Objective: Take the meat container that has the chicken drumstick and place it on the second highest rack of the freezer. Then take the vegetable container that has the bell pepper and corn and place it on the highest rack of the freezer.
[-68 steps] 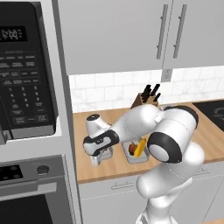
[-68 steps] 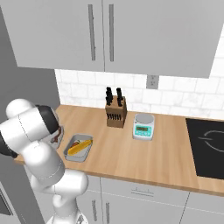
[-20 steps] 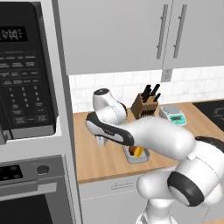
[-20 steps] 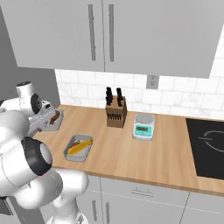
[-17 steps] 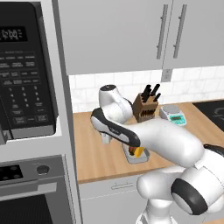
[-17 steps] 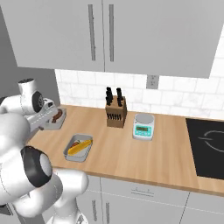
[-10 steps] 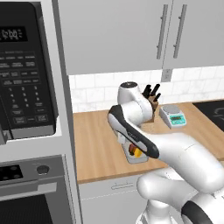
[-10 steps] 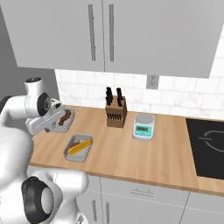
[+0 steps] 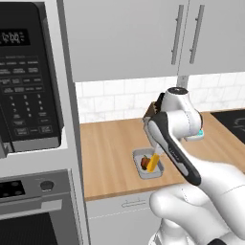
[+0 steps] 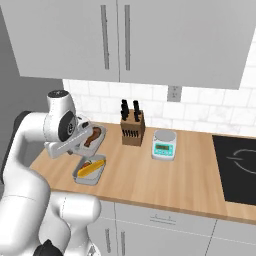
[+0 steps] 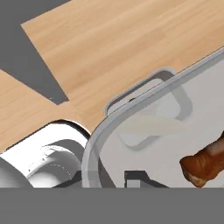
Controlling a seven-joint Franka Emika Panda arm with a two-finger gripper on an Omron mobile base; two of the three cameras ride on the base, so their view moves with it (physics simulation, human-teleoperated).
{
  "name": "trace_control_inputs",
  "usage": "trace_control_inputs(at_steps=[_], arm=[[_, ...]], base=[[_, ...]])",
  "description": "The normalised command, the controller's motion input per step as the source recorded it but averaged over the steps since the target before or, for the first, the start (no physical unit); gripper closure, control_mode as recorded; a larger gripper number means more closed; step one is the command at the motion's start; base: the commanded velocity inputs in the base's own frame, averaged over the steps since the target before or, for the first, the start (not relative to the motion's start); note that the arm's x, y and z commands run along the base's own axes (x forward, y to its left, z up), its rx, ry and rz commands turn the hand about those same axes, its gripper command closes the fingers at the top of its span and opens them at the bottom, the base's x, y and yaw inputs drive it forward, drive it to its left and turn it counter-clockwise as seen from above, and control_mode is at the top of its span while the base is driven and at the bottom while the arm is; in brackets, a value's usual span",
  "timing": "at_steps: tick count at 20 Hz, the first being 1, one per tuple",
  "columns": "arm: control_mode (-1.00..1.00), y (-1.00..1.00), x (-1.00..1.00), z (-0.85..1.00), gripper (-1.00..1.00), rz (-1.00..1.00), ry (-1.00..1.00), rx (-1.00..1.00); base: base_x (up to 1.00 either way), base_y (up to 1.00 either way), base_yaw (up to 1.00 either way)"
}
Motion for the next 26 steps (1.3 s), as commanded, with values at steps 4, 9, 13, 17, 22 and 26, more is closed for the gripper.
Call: trace_control_inputs(at_steps=[4, 9, 13, 17, 22, 26], arm=[[-1.0, -0.31, -0.11, 0.14, 1.0, 0.0, -0.04, -0.04], [-1.0, -0.02, 0.0, 0.16, 1.0, -0.01, -0.02, -0.11], [-1.0, -0.09, 0.0, 0.52, 1.0, 0.0, 0.05, -0.03], [-1.0, -0.08, -0.06, 0.36, 1.0, 0.0, 0.15, -0.02], [-1.0, 0.05, -0.31, 0.13, 1.0, 0.12, 0.05, -0.11], [-1.0, 0.0, -0.66, 0.02, 1.0, 0.27, 0.0, -0.07]], base=[[0.0, 0.0, 0.0], [0.0, 0.0, 0.0], [0.0, 0.0, 0.0], [0.0, 0.0, 0.0], [0.0, 0.0, 0.0], [0.0, 0.0, 0.0]])
